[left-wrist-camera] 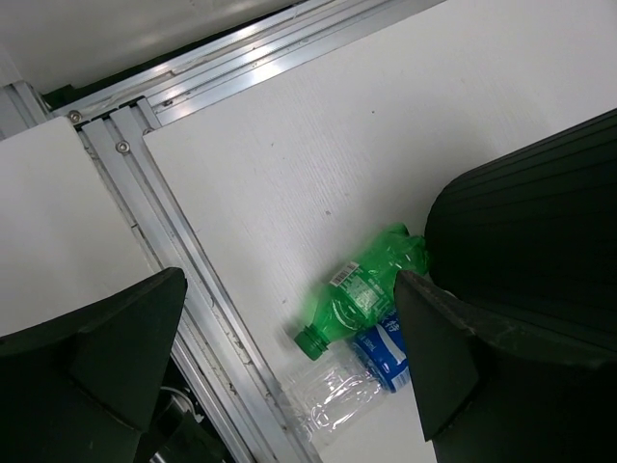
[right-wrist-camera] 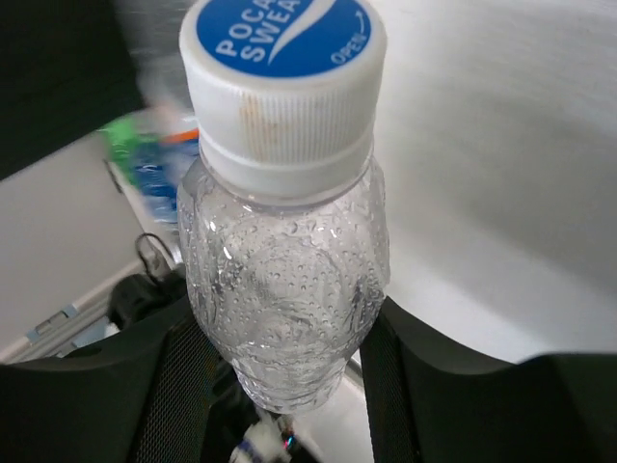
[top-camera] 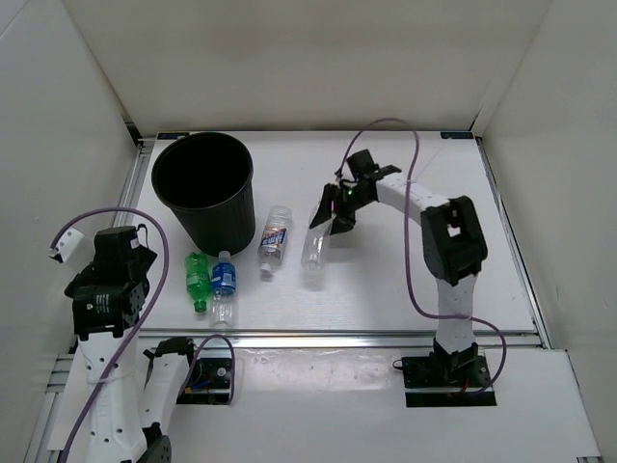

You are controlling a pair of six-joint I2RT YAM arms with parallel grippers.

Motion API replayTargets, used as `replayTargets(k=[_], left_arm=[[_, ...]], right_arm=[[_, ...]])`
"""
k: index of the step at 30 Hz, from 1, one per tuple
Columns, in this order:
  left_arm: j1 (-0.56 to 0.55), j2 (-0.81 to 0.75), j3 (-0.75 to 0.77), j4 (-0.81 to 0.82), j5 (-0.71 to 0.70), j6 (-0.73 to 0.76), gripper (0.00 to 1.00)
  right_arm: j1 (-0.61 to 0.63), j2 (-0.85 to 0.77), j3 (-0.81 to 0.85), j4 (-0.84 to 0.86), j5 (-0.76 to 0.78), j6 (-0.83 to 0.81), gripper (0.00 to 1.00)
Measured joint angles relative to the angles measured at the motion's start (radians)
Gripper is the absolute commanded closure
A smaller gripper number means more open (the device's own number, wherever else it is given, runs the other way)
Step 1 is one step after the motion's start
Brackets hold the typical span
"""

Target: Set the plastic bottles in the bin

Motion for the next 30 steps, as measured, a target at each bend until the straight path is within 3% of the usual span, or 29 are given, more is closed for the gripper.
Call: replayTargets(k=[2,5,9,11,14,19,20,21,22,27,30], left_arm=[[0.0,-0.002,-0.018,0.002,-0.001,-0.011,0.0],[0.0,-0.008,-0.039,0.011,0.003,-0.019,0.0],[0.0,-0.024,-0.064,0.033,0.014,-0.016,0.0],[0.0,-0.029,-0.075,0.043,0.022,-0.006,0.0],[0.0,-0.028,-0.079,0.054,0.034,0.01,0.0],[0.0,-0.029,-0.079,0.061,0.038,0.041,0.0],[0.0,-0.029,-0.079,0.062,0.038,0.048,0.0],[0.0,-0.029,-0.079,0.063,0.038,0.053,0.0],[0.0,-0.029,-0.079,0.063,0.039,0.057,0.0],[0.0,-0.032,-0.09,0.072,0.056,0.066,0.0],[0.0,-0.034,-0.104,0.081,0.064,0.064,0.0]], right_arm=[[-0.008,-0.079,0.04,-0.043,0.027,-0.004,0.7],[-0.002,-0.159,0.224,-0.066,0.061,-0.003,0.75],[0.064,-0.061,0.802,-0.021,0.083,0.007,0.7],[0.111,-0.037,0.945,0.076,0.092,0.031,0.7],[0.188,-0.048,0.96,0.209,0.113,0.065,0.7],[0.293,0.075,0.999,0.307,0.168,0.073,0.46],[0.307,0.1,0.991,0.307,0.184,0.067,0.38],[0.319,0.127,0.991,0.309,0.197,0.06,0.23],[0.33,0.149,0.991,0.304,0.212,0.054,0.0],[0.339,0.158,0.958,0.241,0.315,-0.014,0.0],[0.305,0.038,0.825,0.216,0.389,-0.024,0.0]])
